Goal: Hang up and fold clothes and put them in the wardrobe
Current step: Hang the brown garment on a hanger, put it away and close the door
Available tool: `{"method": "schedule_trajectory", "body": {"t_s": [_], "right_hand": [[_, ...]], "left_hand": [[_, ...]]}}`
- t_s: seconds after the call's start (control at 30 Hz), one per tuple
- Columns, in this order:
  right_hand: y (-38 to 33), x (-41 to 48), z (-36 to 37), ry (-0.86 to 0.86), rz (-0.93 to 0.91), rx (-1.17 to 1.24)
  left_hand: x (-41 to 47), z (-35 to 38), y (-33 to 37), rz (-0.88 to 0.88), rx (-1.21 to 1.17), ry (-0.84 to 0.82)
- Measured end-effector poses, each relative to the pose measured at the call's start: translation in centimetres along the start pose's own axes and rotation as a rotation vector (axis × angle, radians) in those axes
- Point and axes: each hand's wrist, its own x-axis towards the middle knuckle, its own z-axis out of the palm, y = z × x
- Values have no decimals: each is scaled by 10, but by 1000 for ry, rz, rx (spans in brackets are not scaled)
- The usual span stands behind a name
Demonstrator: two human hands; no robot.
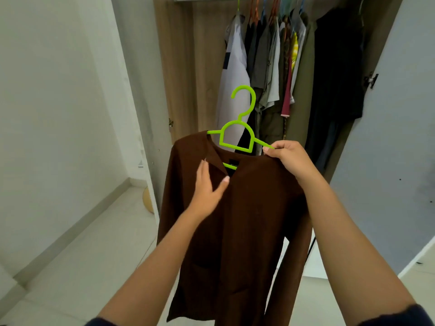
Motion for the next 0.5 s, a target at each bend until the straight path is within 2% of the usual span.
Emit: {"method": "schedule_trajectory", "body": {"t_s": [0.1,0.2,0.3,0.5], "right_hand": [[-7,5,2,75,59,99],[-19,14,10,92,109,288],[-33,28,26,64,138,414],[-55,73,62,116,63,416]], "left_hand": [[-17,47,2,-34,-63,-326],[-21,82,9,-21,-33,-476],[-11,102,16,20,-44,-423],[38,89,13,-19,-179,-127]]}}
